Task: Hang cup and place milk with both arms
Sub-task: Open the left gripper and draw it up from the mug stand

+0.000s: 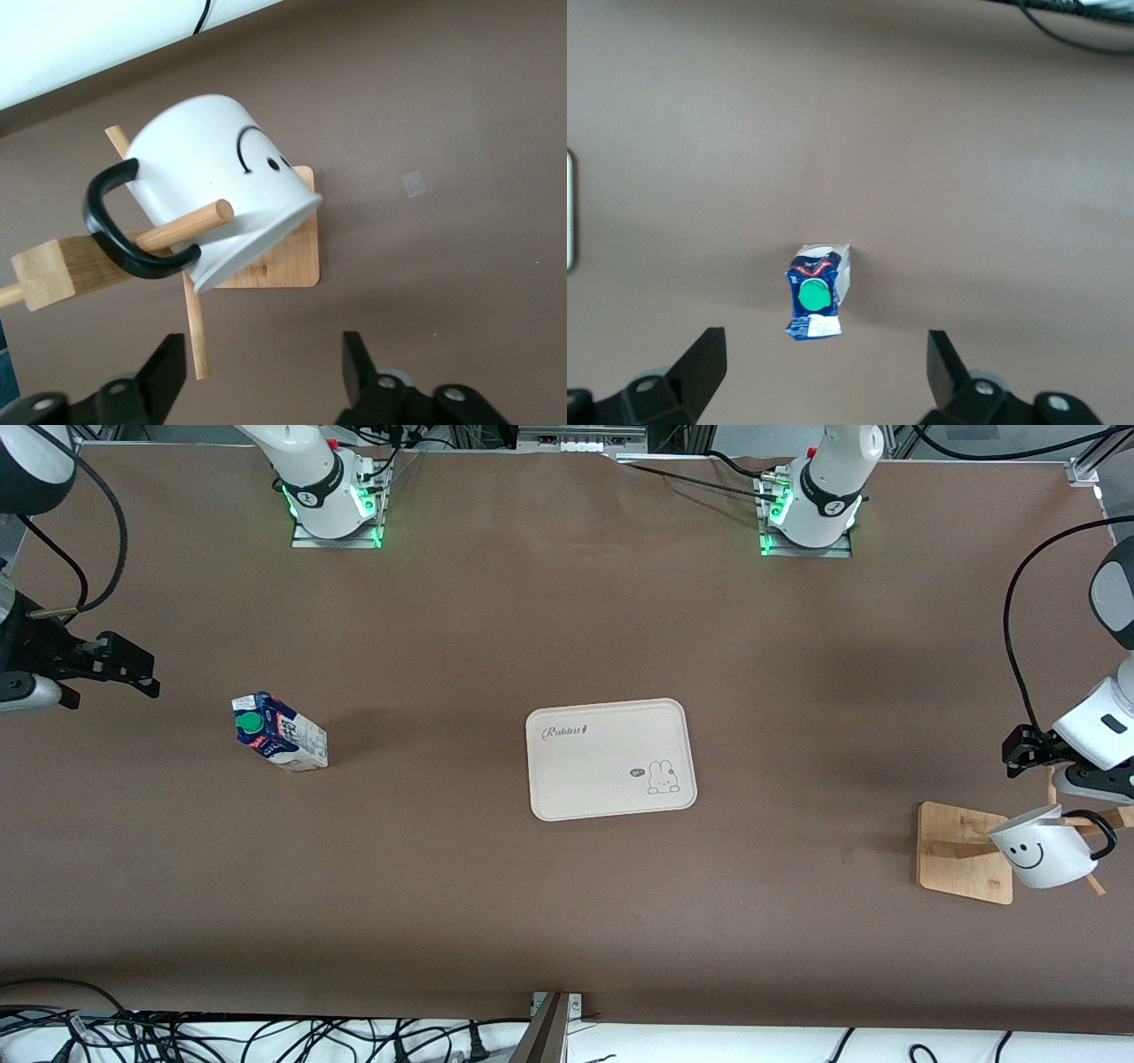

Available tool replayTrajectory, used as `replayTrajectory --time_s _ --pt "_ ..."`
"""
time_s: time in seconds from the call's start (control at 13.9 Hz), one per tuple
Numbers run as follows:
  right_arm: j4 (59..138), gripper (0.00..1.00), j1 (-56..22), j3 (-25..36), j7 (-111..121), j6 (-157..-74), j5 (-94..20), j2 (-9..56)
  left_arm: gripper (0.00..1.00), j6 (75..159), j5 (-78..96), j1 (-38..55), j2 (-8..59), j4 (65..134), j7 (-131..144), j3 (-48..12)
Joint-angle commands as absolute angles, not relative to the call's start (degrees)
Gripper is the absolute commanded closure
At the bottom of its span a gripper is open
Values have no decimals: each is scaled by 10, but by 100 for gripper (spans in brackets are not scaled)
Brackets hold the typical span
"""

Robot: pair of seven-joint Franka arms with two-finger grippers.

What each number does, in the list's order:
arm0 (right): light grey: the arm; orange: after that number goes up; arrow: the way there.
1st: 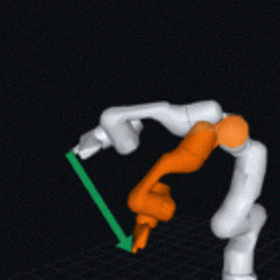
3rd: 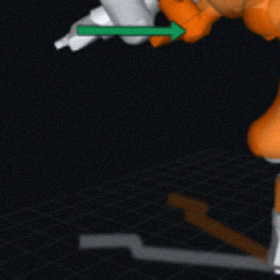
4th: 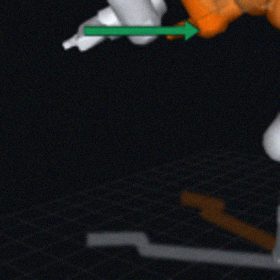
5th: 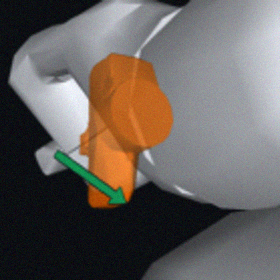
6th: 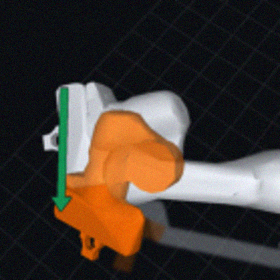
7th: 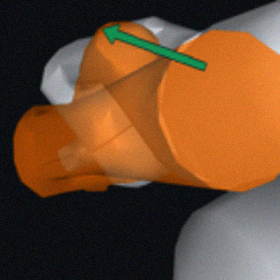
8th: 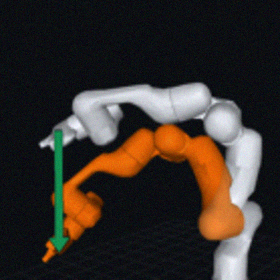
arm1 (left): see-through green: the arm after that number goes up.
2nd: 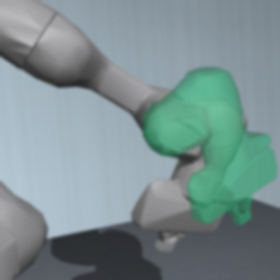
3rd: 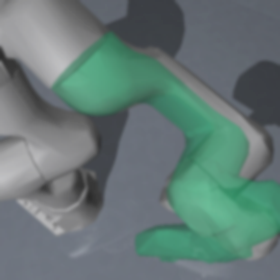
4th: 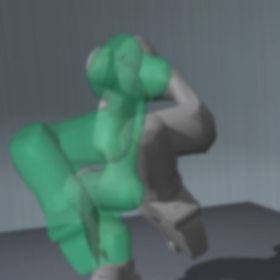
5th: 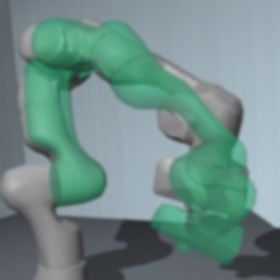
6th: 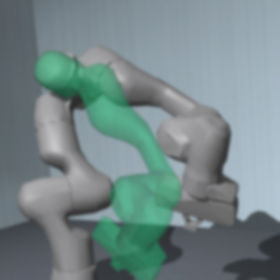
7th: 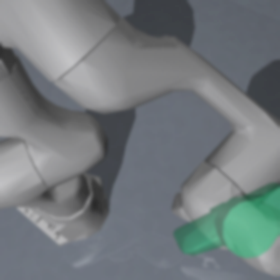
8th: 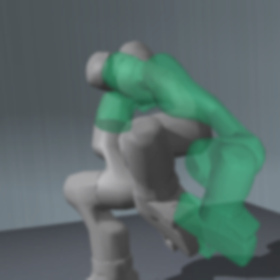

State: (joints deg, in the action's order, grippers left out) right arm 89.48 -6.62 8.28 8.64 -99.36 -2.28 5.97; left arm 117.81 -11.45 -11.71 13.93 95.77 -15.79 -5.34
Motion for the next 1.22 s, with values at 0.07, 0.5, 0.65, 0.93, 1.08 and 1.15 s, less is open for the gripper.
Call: replayTrajectory --time_s 0.07,0.5,0.65,0.93,1.08,1.15 --pt "884 0 -58 84 55 -953 -33 61 0 1108 -19 -113 98 955 -156 -57" --pt "882 0 -58 84 60 -872 19 63 0 994 22 -97 -20 1024 -39 -83" --pt "885 0 -51 84 59 -872 21 64 0 990 21 -97 -36 1031 -27 -89" --pt "881 0 -52 80 90 -876 40 69 0 976 20 -96 -33 1020 -17 -95" --pt "880 0 -52 81 91 -875 40 69 0 976 20 -96 -33 1015 -2 -96" --pt "878 0 -52 81 91 -875 39 69 0 979 18 -96 -33 1010 -1 -97"
